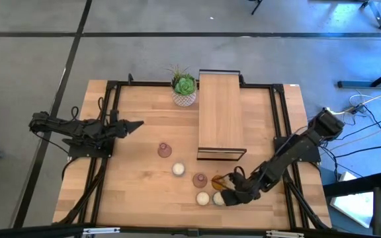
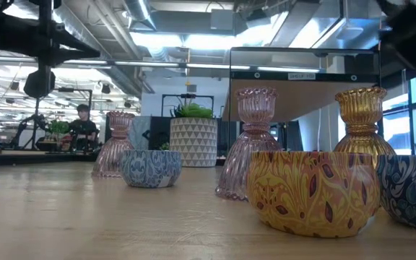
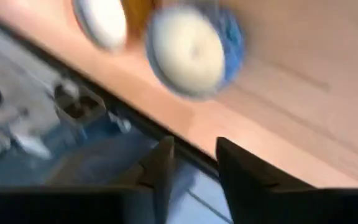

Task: Pick & Place candle stick holders
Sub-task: Put the bottom patterned blue scented candle on the shelf

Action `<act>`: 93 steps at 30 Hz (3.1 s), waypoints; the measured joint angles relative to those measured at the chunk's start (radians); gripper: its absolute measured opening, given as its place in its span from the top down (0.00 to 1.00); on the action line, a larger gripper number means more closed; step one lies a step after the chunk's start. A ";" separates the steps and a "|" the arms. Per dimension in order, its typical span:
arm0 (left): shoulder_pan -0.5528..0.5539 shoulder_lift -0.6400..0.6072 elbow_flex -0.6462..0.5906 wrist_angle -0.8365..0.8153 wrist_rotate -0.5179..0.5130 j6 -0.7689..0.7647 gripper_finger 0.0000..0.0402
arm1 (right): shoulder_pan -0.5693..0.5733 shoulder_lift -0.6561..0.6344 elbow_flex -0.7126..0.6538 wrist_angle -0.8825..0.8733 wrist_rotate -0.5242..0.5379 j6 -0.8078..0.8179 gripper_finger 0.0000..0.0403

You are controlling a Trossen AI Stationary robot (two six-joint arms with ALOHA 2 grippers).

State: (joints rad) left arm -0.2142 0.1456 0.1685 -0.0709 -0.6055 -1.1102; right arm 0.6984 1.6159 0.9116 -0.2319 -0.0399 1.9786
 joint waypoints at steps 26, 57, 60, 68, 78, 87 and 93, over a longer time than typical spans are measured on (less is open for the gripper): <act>0.000 0.003 0.000 -0.020 0.190 0.050 0.98 | -0.062 0.201 0.329 -0.353 -0.085 0.020 0.58; 0.000 0.003 0.000 -0.063 0.234 0.032 0.98 | -0.061 0.211 0.326 -0.493 0.006 0.078 0.58; 0.000 0.003 0.000 -0.065 0.234 0.032 0.98 | -0.059 0.211 0.326 -0.487 0.006 0.070 0.58; 0.000 0.003 0.000 -0.070 0.231 0.032 0.98 | -0.047 0.211 0.326 -0.483 0.033 0.086 0.62; 0.000 0.003 -0.001 -0.070 0.223 0.050 0.98 | -0.047 0.211 0.326 -0.481 0.043 0.077 0.66; 0.000 0.003 -0.001 -0.084 0.217 0.050 0.98 | -0.037 0.236 0.325 -0.443 0.036 0.066 0.66; 0.000 0.003 -0.001 -0.091 0.214 0.048 0.98 | -0.033 0.270 0.325 -0.374 0.012 0.066 0.66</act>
State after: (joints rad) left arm -0.2143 0.1489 0.1677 -0.1614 -0.3916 -1.0618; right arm 0.6651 1.8863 1.2366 -0.6062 -0.0280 2.0449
